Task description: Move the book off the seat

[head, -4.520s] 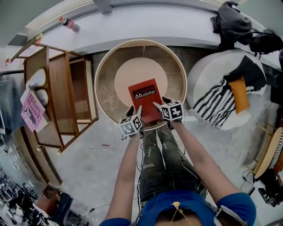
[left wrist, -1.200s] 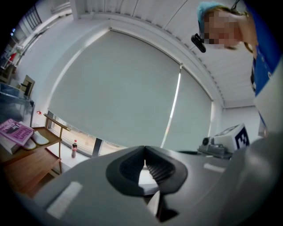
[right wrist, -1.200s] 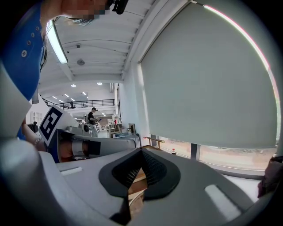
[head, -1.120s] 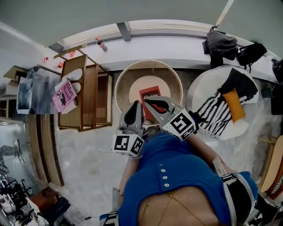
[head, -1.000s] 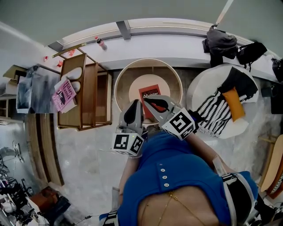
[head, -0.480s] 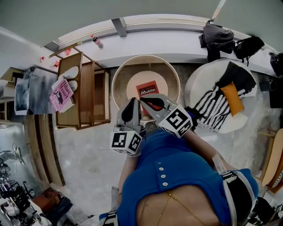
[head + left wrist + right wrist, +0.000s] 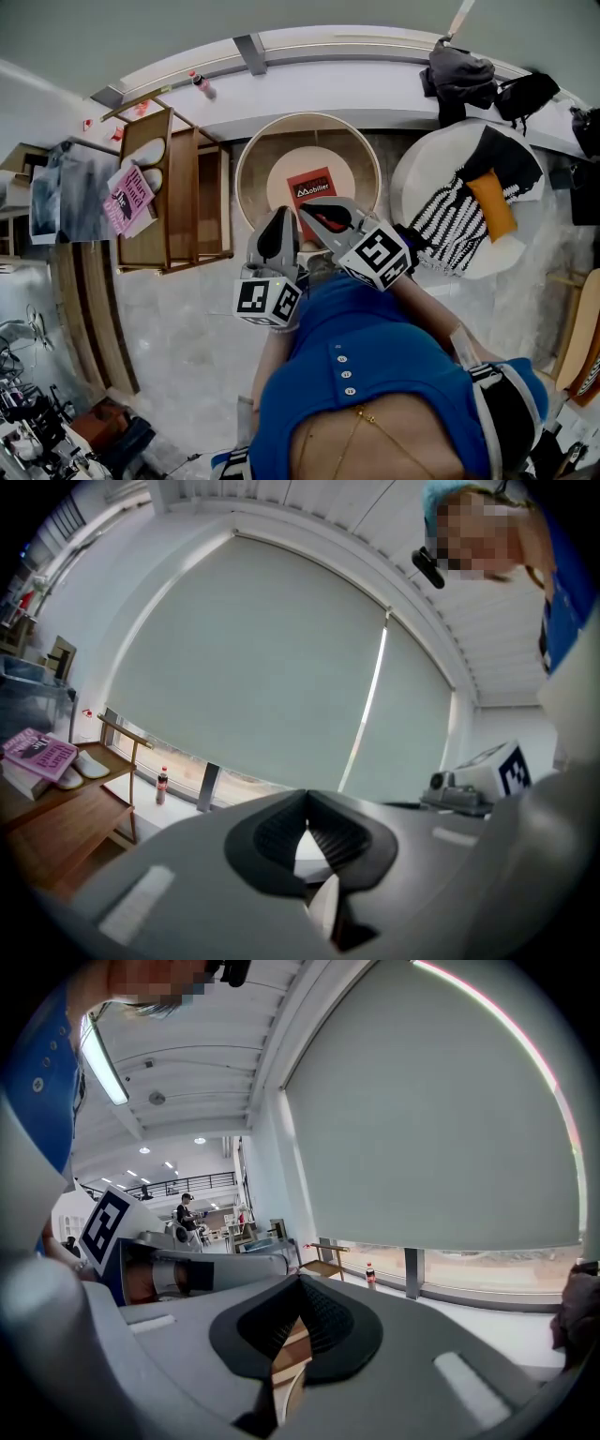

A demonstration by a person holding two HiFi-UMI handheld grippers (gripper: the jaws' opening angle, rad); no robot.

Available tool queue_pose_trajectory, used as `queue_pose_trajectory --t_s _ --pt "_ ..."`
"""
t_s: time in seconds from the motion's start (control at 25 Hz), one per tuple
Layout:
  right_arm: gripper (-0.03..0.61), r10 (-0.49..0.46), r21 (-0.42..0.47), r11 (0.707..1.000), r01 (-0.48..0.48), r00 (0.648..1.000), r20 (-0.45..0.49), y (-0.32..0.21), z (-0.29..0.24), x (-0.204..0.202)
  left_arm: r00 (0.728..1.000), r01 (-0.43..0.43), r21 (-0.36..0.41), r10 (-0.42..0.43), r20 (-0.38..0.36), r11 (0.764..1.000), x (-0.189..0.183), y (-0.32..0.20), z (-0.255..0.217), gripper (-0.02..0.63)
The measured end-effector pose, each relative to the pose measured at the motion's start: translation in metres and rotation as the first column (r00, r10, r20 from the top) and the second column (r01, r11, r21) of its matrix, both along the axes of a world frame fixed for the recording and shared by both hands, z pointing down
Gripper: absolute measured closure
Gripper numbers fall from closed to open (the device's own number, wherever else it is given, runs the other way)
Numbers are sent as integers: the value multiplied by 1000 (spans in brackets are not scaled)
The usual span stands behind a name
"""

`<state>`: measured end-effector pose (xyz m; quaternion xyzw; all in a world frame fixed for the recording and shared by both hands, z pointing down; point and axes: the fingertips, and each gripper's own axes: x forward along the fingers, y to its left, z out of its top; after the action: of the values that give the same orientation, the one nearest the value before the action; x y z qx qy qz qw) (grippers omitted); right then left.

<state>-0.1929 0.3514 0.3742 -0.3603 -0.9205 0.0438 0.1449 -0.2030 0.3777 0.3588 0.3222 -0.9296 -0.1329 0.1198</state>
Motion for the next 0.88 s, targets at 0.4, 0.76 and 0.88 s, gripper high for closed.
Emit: queue_pose_trajectory --t_s 0.4,0.76,0.88 --pt "580 16 -7 1000 -16 1000 -8 -3 0 -6 1000 -4 0 4 -11 1000 -4 0 3 612" --pt "580 25 -15 1000 -25 1000 -15 -7 1 -13 1000 -4 -3 4 -24 1000 -8 -1 6 612" --pt "581 28 -11 1000 -28 999 -18 -7 2 -14 1000 -3 0 3 -29 1000 -10 0 8 612"
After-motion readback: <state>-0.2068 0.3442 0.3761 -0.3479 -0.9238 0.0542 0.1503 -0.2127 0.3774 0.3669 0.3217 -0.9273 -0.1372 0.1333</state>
